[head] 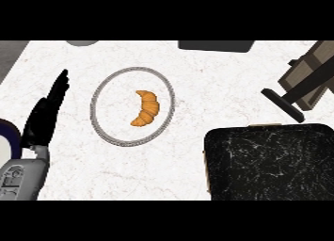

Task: Pick the can from the tray and place it in the tiered basket

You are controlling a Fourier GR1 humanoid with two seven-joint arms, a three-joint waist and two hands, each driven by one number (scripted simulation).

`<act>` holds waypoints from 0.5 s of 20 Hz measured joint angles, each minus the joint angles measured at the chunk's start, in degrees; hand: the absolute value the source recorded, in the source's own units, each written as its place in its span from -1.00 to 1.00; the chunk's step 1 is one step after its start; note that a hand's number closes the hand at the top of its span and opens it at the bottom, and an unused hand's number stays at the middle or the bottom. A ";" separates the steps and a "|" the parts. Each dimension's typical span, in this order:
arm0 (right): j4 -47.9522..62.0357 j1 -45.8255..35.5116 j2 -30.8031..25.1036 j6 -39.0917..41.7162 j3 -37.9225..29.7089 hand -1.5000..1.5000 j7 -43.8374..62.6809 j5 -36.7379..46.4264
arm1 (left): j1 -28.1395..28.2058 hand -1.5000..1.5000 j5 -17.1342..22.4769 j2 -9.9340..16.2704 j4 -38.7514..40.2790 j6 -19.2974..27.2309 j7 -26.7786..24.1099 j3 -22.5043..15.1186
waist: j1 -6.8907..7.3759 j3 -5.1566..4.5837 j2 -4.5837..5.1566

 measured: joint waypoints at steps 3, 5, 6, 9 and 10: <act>4.43 -0.57 -2.00 0.04 0.98 1.00 -0.86 2.37 | 0.34 0.00 -0.03 -0.05 -0.19 -0.08 0.17 -0.01 | -0.18 0.00 0.00; 7.22 -0.99 -3.86 1.04 1.90 1.00 -1.41 4.07 | 0.48 0.00 0.13 0.03 -0.48 -0.16 0.18 0.19 | -0.32 0.00 -0.01; 8.50 -1.13 -4.76 1.55 2.42 1.00 -1.51 4.95 | 0.15 0.00 0.20 -0.10 -0.66 -0.13 0.66 0.20 | -0.43 0.01 -0.01; 11.55 -1.88 -7.32 3.29 3.69 1.00 -2.05 7.07 | 0.85 0.00 0.12 -0.04 -0.69 -0.02 0.08 0.44 | -0.73 0.04 -0.12; 12.26 -1.89 -8.06 3.64 4.03 1.00 -2.40 7.59 | 1.25 0.00 0.16 -0.01 -0.92 -0.12 0.16 0.46 | -0.88 0.04 -0.22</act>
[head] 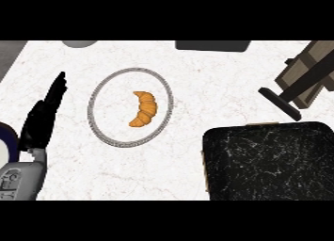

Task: Pick the can from the tray and place it in the tiered basket

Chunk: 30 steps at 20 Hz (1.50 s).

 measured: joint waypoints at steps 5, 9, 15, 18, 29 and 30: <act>2.44 0.48 -3.02 1.14 -0.23 1.00 -3.35 0.23 | 1.42 0.00 0.02 0.08 -1.09 -0.02 0.06 0.36 | -0.54 0.05 -0.24; 3.25 1.34 -4.67 1.54 -1.79 1.00 -6.75 -1.32 | 2.40 0.00 -0.14 -0.10 -1.68 -0.09 -0.02 0.29 | -0.86 0.08 -0.37; 3.26 4.19 -5.71 -0.27 -5.56 1.00 -9.88 -5.20 | 2.19 0.00 -0.55 -0.65 -0.72 0.39 -0.95 0.48 | -1.23 0.09 -0.42; 3.37 5.78 -5.69 -1.31 -8.40 1.00 -9.54 -8.00 | 2.32 0.00 -0.43 -0.76 -0.22 0.44 -1.53 0.81 | -1.31 0.11 -0.44; -2.22 12.59 -3.93 -12.15 -15.09 -1.00 -7.17 -15.42 | 3.08 0.00 -0.01 0.09 -1.43 -0.55 -0.64 1.82 | -2.00 0.13 -0.82; -3.10 12.54 -3.83 -13.10 -15.01 -1.00 -7.00 -15.45 | 3.22 0.00 -0.11 0.06 -1.24 -0.43 -0.86 1.92 | -2.02 0.13 -0.81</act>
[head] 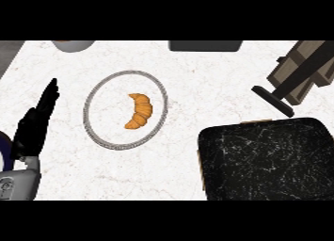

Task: Pick the can from the tray and place it in the tiered basket

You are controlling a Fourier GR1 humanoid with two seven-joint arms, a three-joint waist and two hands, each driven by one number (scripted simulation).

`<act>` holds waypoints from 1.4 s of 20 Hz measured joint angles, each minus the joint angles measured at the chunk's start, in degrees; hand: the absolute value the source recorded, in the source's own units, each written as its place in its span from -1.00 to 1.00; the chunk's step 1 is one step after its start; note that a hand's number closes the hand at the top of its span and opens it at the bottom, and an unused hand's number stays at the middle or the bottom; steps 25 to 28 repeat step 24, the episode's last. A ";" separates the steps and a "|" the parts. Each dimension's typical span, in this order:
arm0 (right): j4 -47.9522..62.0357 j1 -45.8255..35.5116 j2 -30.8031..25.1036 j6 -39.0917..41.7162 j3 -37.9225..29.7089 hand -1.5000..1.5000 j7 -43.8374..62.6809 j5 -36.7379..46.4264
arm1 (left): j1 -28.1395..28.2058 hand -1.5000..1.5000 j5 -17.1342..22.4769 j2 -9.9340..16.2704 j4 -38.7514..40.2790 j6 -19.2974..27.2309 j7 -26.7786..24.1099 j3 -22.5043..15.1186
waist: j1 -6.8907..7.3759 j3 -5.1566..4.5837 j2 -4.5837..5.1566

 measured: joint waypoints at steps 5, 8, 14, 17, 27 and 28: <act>-4.13 0.09 -1.28 -4.16 0.47 -1.00 -0.59 0.08 | -0.55 0.00 -0.34 -0.09 -0.16 -0.02 0.79 -0.07 | -0.20 -0.02 -0.08; -7.35 -0.48 -1.63 -4.31 1.61 -1.00 1.87 1.04 | 0.50 0.00 0.25 0.33 -0.83 -0.61 0.60 0.57 | -0.49 -0.04 -0.30; -16.39 0.32 -3.27 0.03 0.41 -1.00 7.55 -0.66 | 1.82 0.00 -0.02 0.25 -0.63 -0.03 0.12 1.31 | -2.04 -0.06 -0.93; -22.74 2.73 -3.50 3.33 -0.78 -1.00 8.99 -2.67 | 2.46 0.00 0.34 0.43 -0.45 -0.17 0.18 1.91 | -3.06 -0.05 -1.35; -41.68 10.93 -4.63 11.79 -4.57 -1.00 9.74 -8.73 | 4.26 0.00 0.44 0.58 -1.21 0.11 0.28 2.74 | -4.91 0.01 -2.04; -41.68 10.93 -4.63 11.79 -4.57 -1.00 9.74 -8.73 | 4.26 0.00 0.44 0.58 -1.21 0.11 0.28 2.74 | -4.91 0.01 -2.04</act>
